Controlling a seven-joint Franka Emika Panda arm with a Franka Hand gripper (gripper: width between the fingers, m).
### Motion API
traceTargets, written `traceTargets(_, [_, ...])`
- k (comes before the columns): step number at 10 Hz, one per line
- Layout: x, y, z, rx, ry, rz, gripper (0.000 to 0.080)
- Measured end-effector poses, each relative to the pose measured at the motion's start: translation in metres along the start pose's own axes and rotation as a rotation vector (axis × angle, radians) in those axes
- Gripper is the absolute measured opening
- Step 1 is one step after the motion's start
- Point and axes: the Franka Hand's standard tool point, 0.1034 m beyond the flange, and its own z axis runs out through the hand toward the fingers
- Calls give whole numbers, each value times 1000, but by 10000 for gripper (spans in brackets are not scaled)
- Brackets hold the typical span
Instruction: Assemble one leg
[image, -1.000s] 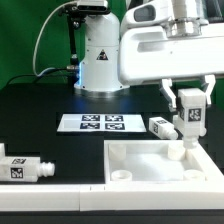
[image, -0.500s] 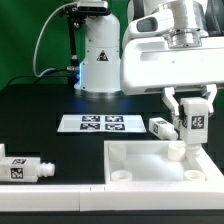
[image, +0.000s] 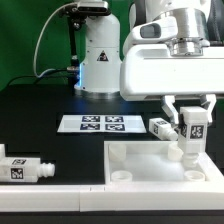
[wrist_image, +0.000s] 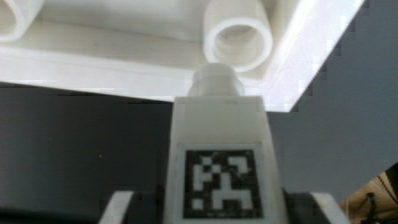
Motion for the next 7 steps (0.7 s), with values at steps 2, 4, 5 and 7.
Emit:
traceTargets(2, [-2,0,2,0,-4,-1,287])
traceTargets(4, [-8,-6,10,4,-22,-5,287])
traceTargets(5, [-12,-6,13,3,-26,-6,287])
traceTargets(7, [-12,-11,14,8,-28,-10,287])
